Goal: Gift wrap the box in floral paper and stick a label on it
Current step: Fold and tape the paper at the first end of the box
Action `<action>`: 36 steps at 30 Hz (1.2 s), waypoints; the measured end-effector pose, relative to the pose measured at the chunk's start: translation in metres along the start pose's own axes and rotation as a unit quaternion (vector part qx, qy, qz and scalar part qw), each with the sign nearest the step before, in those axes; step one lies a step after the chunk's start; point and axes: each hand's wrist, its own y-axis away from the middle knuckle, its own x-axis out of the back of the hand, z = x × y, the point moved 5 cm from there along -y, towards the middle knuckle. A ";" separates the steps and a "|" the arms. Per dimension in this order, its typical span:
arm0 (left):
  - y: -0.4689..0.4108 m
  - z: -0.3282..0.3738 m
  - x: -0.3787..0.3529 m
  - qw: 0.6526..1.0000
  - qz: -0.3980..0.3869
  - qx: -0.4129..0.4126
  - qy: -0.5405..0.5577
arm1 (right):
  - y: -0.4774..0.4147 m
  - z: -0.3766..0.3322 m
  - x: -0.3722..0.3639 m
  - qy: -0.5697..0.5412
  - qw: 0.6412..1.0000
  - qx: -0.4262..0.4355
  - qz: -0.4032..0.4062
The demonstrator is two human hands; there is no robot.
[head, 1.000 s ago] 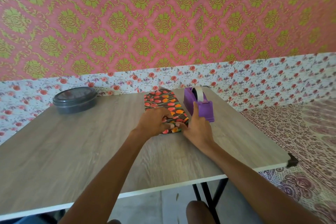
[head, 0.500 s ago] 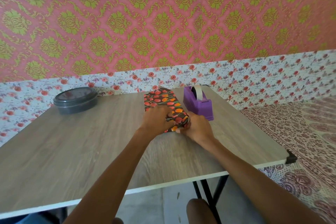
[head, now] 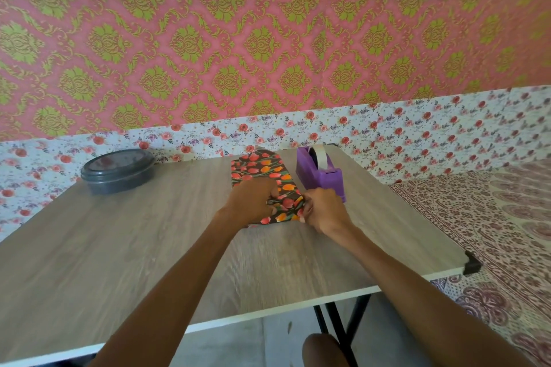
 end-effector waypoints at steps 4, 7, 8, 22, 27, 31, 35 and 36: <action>-0.010 0.002 0.005 0.997 -0.071 0.011 0.040 | -0.005 0.012 0.037 -0.027 0.997 0.012 0.072; -0.028 0.018 0.015 0.999 0.010 0.015 0.033 | -0.018 0.024 0.071 -0.002 0.988 -0.005 0.155; -0.033 0.025 0.014 0.998 0.029 0.019 0.047 | -0.023 0.028 0.077 0.005 0.988 -0.022 0.155; -0.097 0.066 -0.034 0.970 0.022 0.059 0.236 | -0.093 0.074 0.057 -0.346 0.873 -0.343 -0.022; -0.099 0.065 -0.037 0.968 0.024 0.046 0.246 | -0.078 0.075 0.049 -0.453 0.829 -0.326 0.041; -0.099 0.065 -0.036 0.965 0.028 0.048 0.255 | -0.069 0.069 0.060 -0.530 0.793 -0.297 0.050; -0.097 0.065 -0.037 0.962 0.015 0.048 0.268 | -0.062 0.077 0.059 -0.399 0.863 -0.307 0.046; -0.097 0.066 -0.037 0.961 0.011 0.049 0.272 | -0.060 0.079 0.057 -0.361 0.878 -0.310 0.044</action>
